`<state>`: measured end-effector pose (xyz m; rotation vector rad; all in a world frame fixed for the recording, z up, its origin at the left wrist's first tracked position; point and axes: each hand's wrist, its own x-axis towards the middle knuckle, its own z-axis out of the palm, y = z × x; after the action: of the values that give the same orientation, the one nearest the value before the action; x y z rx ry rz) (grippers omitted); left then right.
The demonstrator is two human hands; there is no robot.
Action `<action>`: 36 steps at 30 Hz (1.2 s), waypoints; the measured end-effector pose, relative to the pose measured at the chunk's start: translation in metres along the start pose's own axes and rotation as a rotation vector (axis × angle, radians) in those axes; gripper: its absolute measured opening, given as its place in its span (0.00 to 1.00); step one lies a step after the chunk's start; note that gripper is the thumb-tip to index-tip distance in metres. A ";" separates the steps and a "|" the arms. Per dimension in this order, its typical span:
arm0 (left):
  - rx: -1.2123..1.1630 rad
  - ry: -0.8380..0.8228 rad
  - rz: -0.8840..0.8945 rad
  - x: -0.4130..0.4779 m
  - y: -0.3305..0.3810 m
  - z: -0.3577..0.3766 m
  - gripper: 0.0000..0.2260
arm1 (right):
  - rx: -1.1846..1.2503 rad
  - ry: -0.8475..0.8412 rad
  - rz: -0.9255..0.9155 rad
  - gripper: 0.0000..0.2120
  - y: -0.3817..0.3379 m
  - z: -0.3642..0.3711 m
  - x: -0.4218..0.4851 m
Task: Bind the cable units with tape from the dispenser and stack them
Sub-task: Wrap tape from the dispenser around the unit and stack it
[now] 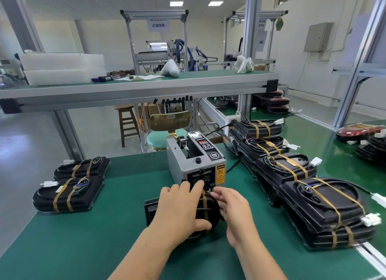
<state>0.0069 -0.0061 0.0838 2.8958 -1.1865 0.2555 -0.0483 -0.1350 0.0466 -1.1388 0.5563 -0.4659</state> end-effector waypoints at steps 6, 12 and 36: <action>-0.015 0.034 -0.041 -0.011 -0.014 -0.004 0.20 | -0.048 0.015 0.087 0.05 -0.013 0.018 0.033; -0.113 0.113 -0.115 -0.040 -0.046 -0.013 0.15 | -0.002 0.115 0.183 0.05 -0.008 0.037 0.047; -1.001 0.518 -0.125 -0.061 -0.044 0.005 0.35 | 0.161 0.109 -0.011 0.10 -0.027 0.062 -0.009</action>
<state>-0.0047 0.0671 0.0721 1.8580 -0.7202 0.2758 -0.0176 -0.0947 0.0924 -0.9669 0.5968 -0.5743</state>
